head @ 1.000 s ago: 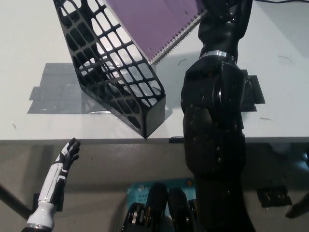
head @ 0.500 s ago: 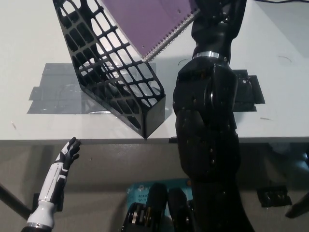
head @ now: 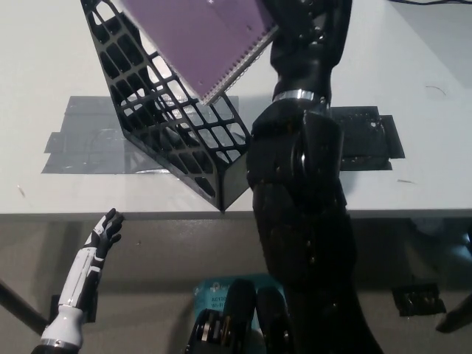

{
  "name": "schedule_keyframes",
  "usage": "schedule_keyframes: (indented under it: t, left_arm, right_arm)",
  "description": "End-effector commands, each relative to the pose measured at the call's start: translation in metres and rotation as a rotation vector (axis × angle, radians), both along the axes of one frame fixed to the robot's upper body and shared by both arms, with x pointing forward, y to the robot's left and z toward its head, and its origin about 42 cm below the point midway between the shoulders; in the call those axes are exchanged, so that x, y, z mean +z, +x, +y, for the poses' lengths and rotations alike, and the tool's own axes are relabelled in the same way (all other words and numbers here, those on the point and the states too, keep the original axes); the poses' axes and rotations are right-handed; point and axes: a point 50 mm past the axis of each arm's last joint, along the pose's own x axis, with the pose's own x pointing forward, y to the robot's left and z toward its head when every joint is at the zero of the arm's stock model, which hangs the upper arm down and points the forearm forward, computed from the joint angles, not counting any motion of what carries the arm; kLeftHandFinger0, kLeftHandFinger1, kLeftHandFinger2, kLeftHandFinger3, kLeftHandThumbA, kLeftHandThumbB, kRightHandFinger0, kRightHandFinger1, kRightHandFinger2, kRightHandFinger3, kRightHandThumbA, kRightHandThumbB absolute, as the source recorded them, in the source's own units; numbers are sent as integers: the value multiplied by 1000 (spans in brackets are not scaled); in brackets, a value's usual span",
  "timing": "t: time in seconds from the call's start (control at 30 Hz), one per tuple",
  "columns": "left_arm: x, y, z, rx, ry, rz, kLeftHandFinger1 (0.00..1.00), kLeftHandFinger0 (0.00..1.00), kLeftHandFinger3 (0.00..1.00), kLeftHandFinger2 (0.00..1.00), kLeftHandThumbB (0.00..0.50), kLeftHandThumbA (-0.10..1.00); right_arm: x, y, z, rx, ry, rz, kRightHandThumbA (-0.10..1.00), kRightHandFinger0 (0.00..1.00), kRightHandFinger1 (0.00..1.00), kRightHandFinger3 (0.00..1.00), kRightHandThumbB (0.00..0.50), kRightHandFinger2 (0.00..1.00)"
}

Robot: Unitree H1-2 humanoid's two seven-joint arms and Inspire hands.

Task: A person hands a notebook to the robot and the robot grabs it with its right hand and places it in the magazine stand kept in the centre of the desk infront of it.

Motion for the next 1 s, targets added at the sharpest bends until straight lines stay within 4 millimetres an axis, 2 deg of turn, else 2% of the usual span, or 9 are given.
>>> schedule_keyframes:
  t: [0.0, 0.27, 0.37, 0.47, 0.63, 0.67, 0.9, 0.97]
  left_arm:
    - [22, 13, 2, -30, 19, -94, 1000, 1000, 1000, 1000, 464, 1000]
    - [24, 15, 2, -33, 23, -98, 1000, 1000, 1000, 1000, 489, 1000]
    - [24, 15, 2, -33, 25, -100, 1000, 1000, 1000, 1000, 490, 1000]
    - [24, 16, 2, -33, 26, -101, 1000, 1000, 1000, 1000, 491, 1000]
    - [24, 15, 2, -29, 31, -100, 1000, 1000, 1000, 1000, 493, 1000]
    - [24, 15, 1, -29, 25, -100, 1000, 1000, 1000, 1000, 487, 1000]
    - [25, 17, 0, -28, 17, -104, 1000, 1000, 1000, 1000, 489, 1000]
    - [25, 18, 0, -27, 19, -104, 1000, 1000, 1000, 1000, 488, 1000]
  right_arm:
    - [28, -16, 11, 8, 25, -124, 1000, 0, 0, 0, 5, 0]
    - [15, -9, 10, 11, 48, -103, 1000, 0, 0, 0, 0, 0]
    - [8, -6, 9, -8, 38, -85, 1000, 0, 0, 0, 17, 0]
    - [-1, -3, 4, -30, 26, -80, 1000, 0, 0, 0, 5, 0]
    - [1, -1, -2, -56, 38, -86, 1000, 0, 0, 0, 0, 0]
    - [2, -1, -4, -65, 55, -88, 1000, 0, 0, 0, 24, 0]
    - [3, 0, -11, -85, 95, -89, 1000, 0, 0, 0, 49, 0]
    - [1, 0, -13, -83, 121, -95, 1000, 0, 0, 0, 102, 0]
